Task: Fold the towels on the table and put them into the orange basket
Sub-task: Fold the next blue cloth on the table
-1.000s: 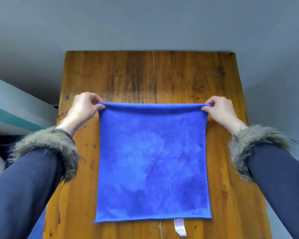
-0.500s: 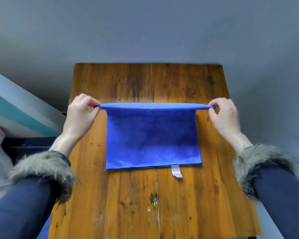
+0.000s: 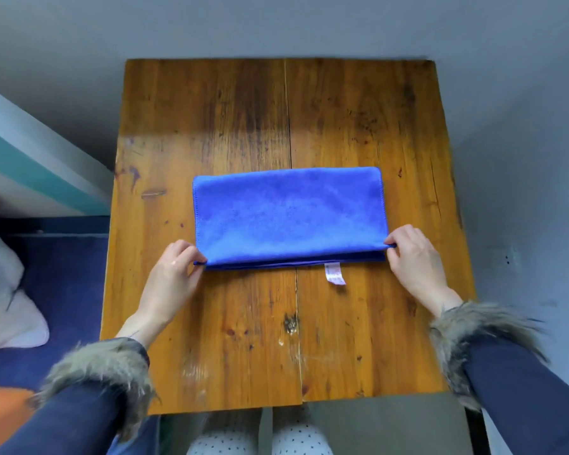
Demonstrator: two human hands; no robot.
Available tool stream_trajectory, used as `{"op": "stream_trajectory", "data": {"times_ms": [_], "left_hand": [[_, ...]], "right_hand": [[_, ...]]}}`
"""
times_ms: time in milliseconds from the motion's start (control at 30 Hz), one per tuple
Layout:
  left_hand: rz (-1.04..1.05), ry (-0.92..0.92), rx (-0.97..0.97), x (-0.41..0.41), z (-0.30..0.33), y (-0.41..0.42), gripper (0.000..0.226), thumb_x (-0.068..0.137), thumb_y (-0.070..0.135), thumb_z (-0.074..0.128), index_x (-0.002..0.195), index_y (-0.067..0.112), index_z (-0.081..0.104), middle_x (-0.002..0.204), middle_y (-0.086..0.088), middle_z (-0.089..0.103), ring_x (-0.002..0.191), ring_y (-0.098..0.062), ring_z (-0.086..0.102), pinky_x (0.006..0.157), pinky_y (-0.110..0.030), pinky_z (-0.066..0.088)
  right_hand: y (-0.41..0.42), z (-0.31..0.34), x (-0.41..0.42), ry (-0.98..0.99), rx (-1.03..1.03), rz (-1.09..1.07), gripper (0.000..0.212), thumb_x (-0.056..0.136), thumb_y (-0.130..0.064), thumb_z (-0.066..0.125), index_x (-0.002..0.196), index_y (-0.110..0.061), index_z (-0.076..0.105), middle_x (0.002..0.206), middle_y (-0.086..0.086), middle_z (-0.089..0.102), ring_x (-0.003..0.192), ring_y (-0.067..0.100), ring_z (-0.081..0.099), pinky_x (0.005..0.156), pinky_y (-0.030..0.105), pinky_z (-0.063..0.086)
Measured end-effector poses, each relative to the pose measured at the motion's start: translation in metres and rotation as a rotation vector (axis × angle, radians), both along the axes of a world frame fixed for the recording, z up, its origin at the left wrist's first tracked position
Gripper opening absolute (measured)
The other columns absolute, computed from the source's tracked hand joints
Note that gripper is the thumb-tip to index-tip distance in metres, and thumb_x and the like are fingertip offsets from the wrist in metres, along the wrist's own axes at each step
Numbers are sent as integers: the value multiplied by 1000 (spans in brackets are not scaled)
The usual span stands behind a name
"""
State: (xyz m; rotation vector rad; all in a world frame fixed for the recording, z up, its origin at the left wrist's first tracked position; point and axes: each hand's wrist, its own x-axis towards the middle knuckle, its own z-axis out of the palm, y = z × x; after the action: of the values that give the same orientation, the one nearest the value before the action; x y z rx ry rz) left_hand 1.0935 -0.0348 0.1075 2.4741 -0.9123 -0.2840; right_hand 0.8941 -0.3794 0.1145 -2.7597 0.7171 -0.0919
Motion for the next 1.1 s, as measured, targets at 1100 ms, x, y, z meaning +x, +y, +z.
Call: {"op": "stream_trajectory", "data": {"times_ms": [1100], "left_hand": [[668, 488, 7, -18, -9, -11, 35, 83, 22, 68, 112, 8, 55, 93, -6, 64, 89, -25, 61, 83, -36, 46]], "right_hand": [[30, -16, -6, 54, 565, -644, 27, 89, -24, 60, 108, -6, 56, 100, 6, 59, 94, 21, 54, 84, 27, 38]]}}
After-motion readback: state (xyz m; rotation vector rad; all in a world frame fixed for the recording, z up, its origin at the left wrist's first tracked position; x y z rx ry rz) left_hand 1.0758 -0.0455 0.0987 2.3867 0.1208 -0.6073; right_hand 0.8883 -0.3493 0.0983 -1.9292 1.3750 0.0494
